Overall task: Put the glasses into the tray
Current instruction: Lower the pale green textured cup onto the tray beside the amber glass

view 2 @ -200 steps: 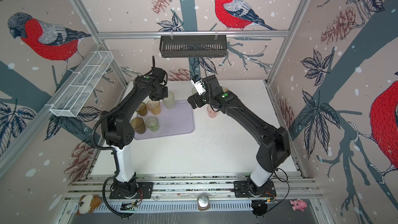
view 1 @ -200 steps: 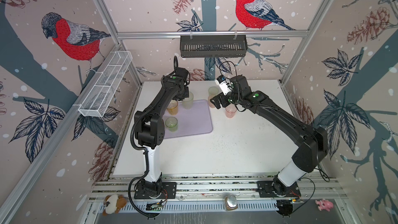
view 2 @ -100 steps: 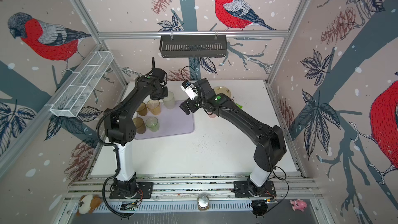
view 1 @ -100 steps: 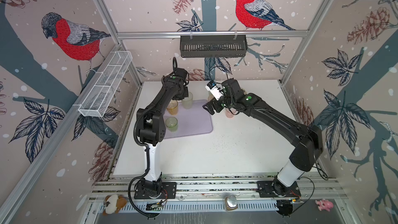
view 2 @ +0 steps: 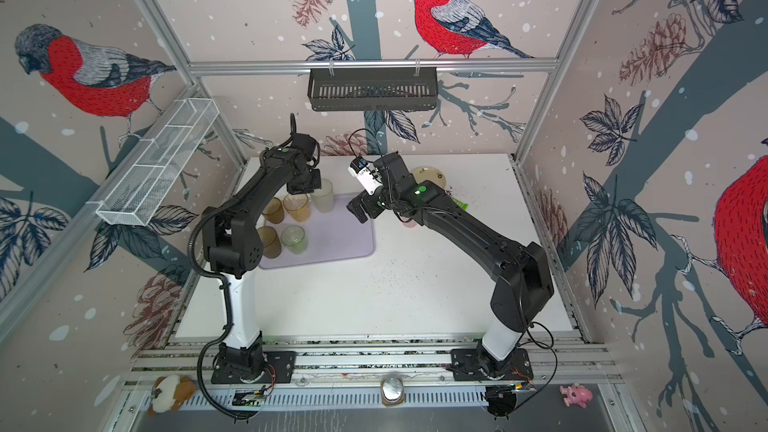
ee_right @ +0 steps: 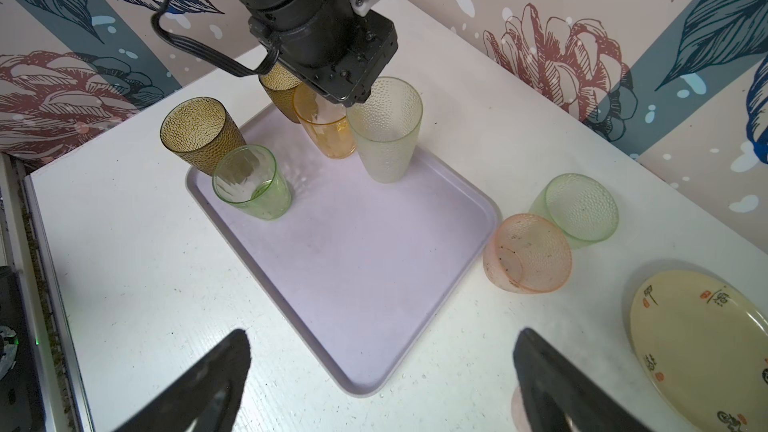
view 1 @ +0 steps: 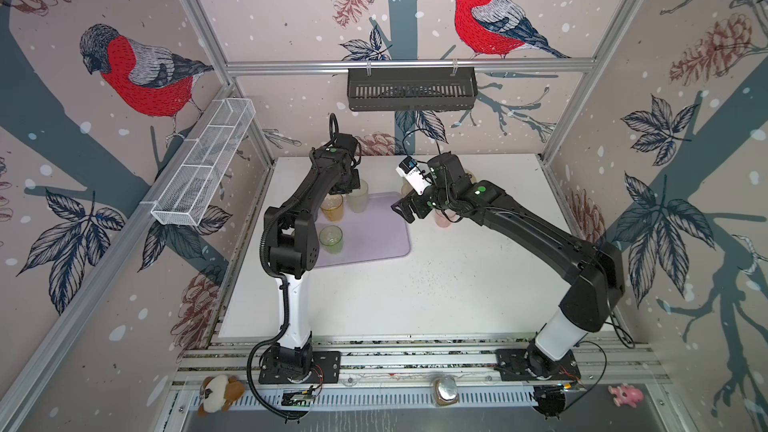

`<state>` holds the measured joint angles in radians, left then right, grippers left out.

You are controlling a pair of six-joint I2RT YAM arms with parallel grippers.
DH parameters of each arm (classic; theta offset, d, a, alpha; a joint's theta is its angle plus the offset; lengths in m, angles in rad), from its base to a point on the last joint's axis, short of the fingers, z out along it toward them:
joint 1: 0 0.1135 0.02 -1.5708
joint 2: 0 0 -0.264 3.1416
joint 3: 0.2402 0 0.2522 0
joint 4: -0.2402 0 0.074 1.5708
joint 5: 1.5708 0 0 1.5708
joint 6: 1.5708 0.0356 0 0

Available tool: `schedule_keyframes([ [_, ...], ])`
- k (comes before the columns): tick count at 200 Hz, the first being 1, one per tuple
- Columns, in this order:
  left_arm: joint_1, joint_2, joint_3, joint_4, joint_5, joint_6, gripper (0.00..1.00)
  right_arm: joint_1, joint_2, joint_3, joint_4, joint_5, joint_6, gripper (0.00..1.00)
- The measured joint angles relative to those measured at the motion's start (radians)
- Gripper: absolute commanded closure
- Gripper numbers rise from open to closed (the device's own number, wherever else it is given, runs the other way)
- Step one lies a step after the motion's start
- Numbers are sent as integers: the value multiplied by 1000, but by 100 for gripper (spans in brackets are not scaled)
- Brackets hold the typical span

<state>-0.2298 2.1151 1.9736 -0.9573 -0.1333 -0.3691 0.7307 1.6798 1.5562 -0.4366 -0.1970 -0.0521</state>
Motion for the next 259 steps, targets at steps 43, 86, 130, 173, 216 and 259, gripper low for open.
schedule_keyframes([
  [43,-1,0,-25,11,3,0,100,0,-1,0,0,1,0,0],
  [86,-1,0,-44,12,3,0,100,0,-1,5,0,2,0,0],
  [130,0,0,-48,29,3,1,100,0,-1,11,0,11,0,0],
  [173,0,0,-53,32,3,0,100,0,-1,11,0,13,0,1],
  [216,0,0,-56,34,3,0,100,-1,-1,11,0,16,-2,0],
  [259,0,-10,-71,41,3,-1,100,-2,-1,11,0,16,-3,0],
])
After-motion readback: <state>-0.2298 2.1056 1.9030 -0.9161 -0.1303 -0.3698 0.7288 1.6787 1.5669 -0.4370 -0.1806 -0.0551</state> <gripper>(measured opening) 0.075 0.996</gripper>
